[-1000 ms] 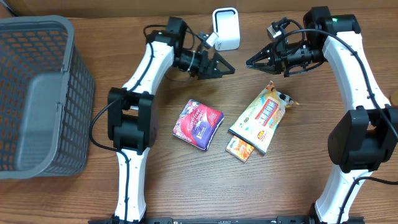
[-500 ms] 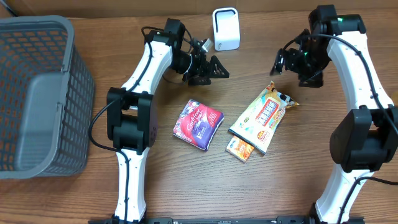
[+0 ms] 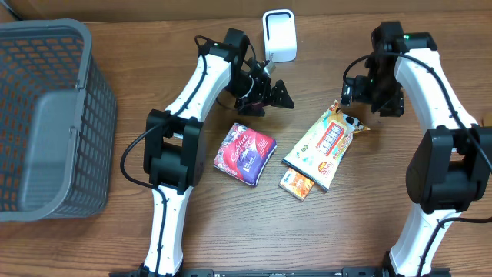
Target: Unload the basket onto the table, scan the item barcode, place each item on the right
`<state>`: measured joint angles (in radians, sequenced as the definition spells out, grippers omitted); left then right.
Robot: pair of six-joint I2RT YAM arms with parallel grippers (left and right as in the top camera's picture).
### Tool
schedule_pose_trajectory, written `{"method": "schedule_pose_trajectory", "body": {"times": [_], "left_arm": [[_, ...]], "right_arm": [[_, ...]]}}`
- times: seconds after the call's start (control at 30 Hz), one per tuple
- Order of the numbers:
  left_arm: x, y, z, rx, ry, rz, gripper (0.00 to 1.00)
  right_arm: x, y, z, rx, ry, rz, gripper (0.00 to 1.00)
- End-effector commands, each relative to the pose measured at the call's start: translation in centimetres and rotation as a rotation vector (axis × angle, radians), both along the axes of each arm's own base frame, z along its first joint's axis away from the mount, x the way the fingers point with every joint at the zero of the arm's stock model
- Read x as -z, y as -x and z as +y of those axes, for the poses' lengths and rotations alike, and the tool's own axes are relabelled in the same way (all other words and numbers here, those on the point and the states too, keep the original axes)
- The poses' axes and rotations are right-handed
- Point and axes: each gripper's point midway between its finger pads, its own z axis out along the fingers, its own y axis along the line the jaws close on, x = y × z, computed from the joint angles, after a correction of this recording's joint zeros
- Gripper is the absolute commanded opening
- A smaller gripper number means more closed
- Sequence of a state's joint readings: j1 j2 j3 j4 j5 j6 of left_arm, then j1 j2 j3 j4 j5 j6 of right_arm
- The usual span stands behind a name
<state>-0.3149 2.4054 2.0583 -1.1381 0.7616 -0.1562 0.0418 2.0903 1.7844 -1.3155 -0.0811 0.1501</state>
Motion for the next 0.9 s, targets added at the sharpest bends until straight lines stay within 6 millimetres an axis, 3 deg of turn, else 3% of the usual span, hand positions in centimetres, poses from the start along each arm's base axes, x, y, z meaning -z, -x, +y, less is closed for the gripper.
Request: {"method": "schedule_pose_trajectory", "body": {"times": [0.0,0.3,0.5,0.6,0.67,0.7,0.77,0.8,0.87], "left_arm": [[0.5,0.1,-0.3,0.008,-0.025,0.000,0.97],[0.7,0.3,-0.3,0.011,-0.044,0.005,0.98],[0.7,0.4,-0.4,0.014,-0.044,0.005,0.99],[0.7,0.4,-0.4,0.014,-0.044,0.007,0.99],[0.7,0.5,-0.3,0.014,-0.046,0.010,0.99],[0.7,0.5,-0.3,0.014,-0.046,0.012,0.99],[0.7,0.5,-0.3,0.014,-0.046,0.012,1.00],[0.7,0.5,-0.3,0.014,-0.046,0.012,1.00],[0.7,0.5,-0.3,0.014,-0.046,0.013,1.00]], "right_arm": [[0.4,0.3,1.6,-0.149,-0.094,-0.016,1.00],[2.2,0.4,-0.2,-0.144,-0.138,-0.025,1.00],[2.7,1.3,3.3,-0.293,-0.405,-0.079,1.00],[3.5,1.8,3.6,-0.294,-0.419,-0.073,0.98],[3.9,2.1,3.6,-0.285,-0.421,-0.061,0.89],[4.0,2.4,3.7,-0.274,-0.424,-0.049,0.77],[4.0,2.6,3.7,-0.273,-0.425,-0.041,0.63],[4.0,2.6,3.7,-0.272,-0.425,-0.039,0.52],[4.0,2.6,3.7,-0.260,-0.425,-0.035,0.20]]}}
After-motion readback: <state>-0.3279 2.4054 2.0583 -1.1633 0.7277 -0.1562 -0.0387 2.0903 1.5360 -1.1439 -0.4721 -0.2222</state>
